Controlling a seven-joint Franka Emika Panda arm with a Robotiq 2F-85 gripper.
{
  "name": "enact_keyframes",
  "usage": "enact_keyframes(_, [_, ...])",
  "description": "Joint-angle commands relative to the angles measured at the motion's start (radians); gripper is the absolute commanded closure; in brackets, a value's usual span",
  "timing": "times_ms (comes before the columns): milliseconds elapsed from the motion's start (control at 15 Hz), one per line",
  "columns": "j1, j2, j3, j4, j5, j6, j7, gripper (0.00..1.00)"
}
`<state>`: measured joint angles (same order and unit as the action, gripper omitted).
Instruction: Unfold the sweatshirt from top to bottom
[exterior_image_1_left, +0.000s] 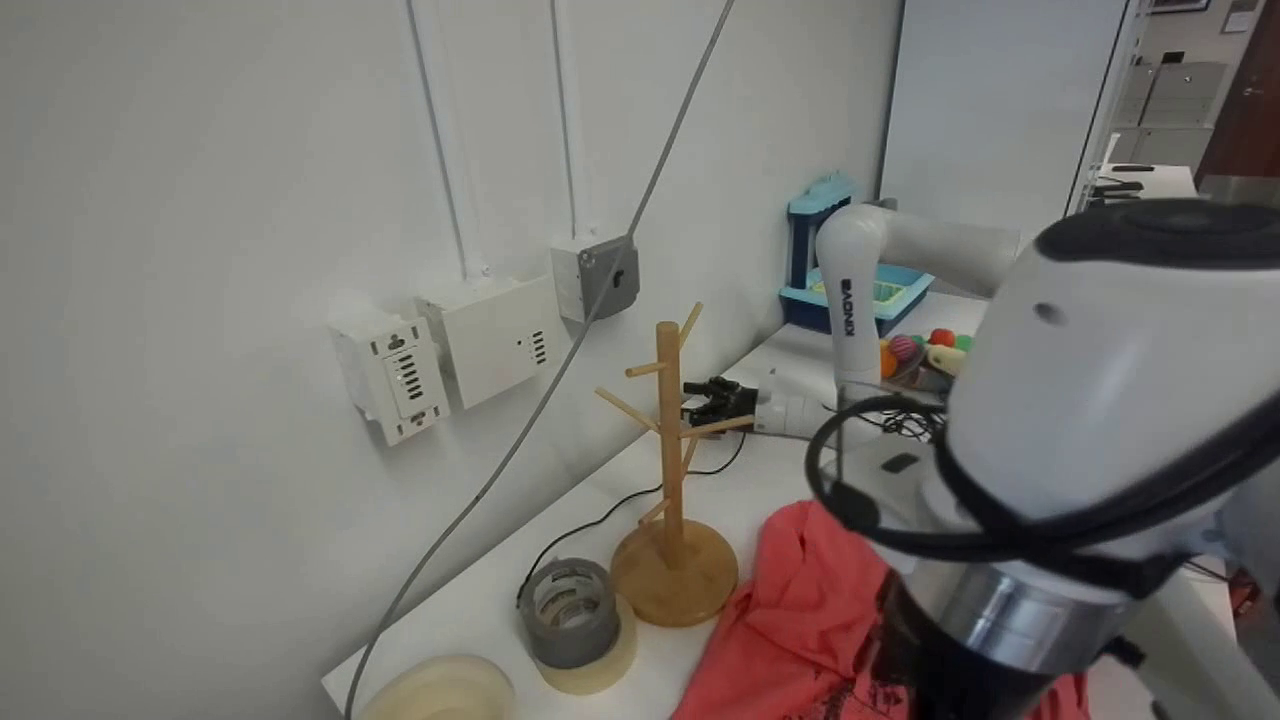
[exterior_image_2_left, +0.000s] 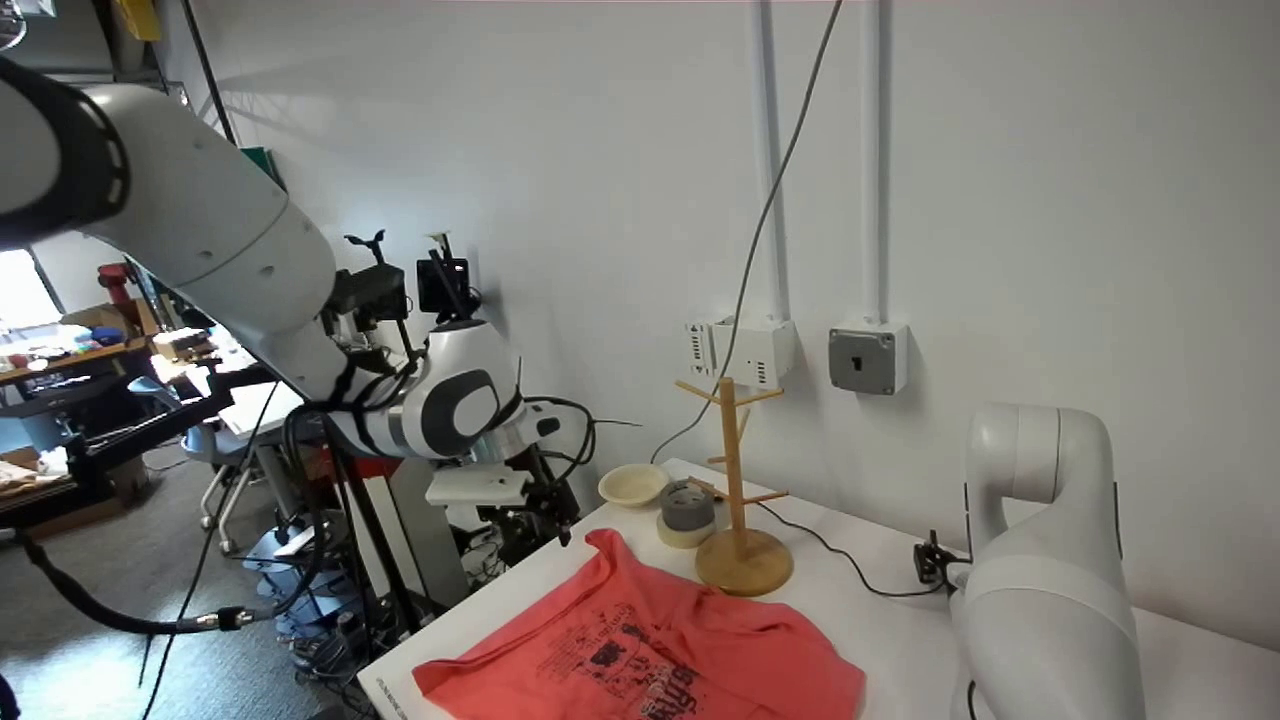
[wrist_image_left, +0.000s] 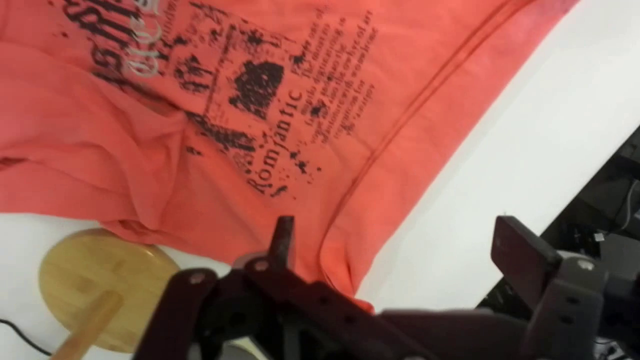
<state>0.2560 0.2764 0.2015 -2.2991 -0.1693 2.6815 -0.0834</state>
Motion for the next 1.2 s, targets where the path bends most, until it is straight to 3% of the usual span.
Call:
enact_keyframes(0, [-0.042,-0.237,-0.029,-0.227,-0.024,0.049,-0.003,0.0])
enact_keyframes(333, [-0.069,-0.504,-0.04,-0.422,0.0,0.063,-0.021,0.0])
enact_keyframes(600, [-0.04,-0.703,-0.058,-0.536,0.046,0.056,-0.05,0.0])
enact_keyframes(667, [-0.04,-0.684,-0.056,-0.469,0.043,0.021,-0.048,0.0])
enact_keyframes(867, [-0.023,-0.754,-0.077,-0.453,0.061,0.004,-0.07,0.0])
enact_keyframes(933, [-0.053,-0.69,-0.042,-0.447,0.026,0.03,-0.02,0.0])
enact_keyframes(1133, [-0.049,-0.728,-0.052,-0.444,0.029,0.027,-0.03,0.0])
